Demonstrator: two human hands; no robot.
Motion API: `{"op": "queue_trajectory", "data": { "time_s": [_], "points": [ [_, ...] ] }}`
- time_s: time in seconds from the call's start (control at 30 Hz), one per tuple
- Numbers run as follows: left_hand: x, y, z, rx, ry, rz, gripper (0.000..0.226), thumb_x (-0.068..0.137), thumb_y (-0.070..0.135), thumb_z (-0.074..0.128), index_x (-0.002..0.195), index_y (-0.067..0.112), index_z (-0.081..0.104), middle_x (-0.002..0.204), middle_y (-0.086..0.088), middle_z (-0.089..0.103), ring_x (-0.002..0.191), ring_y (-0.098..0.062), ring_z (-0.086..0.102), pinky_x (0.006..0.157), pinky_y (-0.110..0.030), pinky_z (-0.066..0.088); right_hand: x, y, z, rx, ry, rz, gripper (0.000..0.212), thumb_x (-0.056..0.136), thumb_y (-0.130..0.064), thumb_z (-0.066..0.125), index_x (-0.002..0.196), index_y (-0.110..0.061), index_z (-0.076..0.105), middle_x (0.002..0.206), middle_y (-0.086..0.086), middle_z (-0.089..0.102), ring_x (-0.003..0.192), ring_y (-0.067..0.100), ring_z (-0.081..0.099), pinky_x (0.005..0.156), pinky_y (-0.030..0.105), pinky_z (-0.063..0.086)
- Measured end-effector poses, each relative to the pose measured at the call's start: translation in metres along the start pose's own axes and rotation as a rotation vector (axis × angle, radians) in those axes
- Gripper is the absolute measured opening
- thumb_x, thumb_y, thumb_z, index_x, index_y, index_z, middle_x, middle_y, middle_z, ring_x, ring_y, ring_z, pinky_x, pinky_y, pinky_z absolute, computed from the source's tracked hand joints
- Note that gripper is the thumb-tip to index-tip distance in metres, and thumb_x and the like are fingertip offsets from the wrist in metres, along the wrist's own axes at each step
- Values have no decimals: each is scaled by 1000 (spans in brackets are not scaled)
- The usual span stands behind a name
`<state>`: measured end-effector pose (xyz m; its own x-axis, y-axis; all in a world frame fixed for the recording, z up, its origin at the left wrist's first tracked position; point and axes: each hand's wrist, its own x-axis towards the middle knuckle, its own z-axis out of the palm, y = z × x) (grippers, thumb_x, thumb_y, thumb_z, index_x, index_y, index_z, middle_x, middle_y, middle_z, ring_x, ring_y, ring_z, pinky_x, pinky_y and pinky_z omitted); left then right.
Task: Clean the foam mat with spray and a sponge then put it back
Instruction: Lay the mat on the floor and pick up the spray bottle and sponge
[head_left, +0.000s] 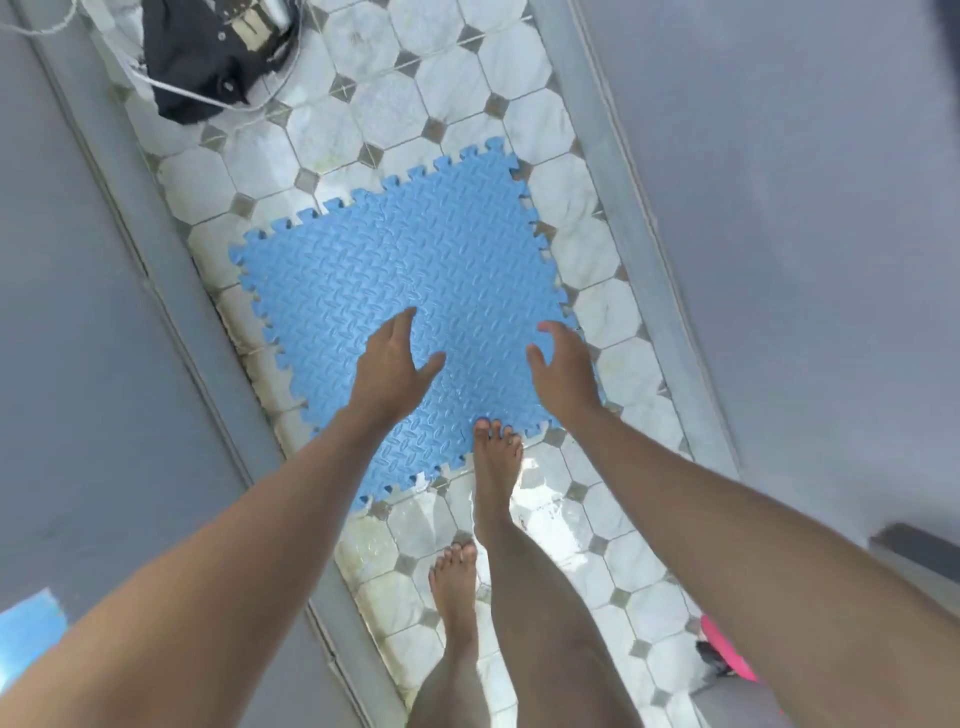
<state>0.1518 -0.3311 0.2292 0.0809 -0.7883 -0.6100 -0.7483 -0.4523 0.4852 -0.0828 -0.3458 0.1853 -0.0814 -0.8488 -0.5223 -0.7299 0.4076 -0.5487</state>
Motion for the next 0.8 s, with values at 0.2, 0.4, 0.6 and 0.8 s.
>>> {"op": "queue_trajectory", "data": {
  "time_s": [0.2,0.4,0.6,0.8],
  "points": [
    [-123,57,57,69,-232,186,68,98,36,65,156,14,38,157,-6,44,144,-27,39,114,-39,34,-193,93,-47,226,119,289,17,99,-19,58,115,-16,64,112,3,68,102,20,63,86,26,46],
    [-217,103,125,218,-479,341,64,95,44,67,150,19,45,142,-3,57,131,-24,54,106,-37,43,-361,182,-77,415,182,610,9,96,-24,57,89,-24,63,89,-5,70,85,16,69,76,32,52],
    [-281,151,209,428,-683,517,57,94,42,68,144,22,49,136,0,62,123,-22,59,101,-36,49,-476,274,-70,760,369,1035,13,90,-9,56,89,-17,67,88,8,73,67,18,69,57,34,51],
    [-319,198,310,573,-760,649,55,92,41,72,138,17,55,127,-3,67,113,-22,63,91,-31,48,-514,377,-50,971,403,1208,10,90,-14,57,87,-17,66,84,11,73,60,21,66,47,26,46]
  ]
}}
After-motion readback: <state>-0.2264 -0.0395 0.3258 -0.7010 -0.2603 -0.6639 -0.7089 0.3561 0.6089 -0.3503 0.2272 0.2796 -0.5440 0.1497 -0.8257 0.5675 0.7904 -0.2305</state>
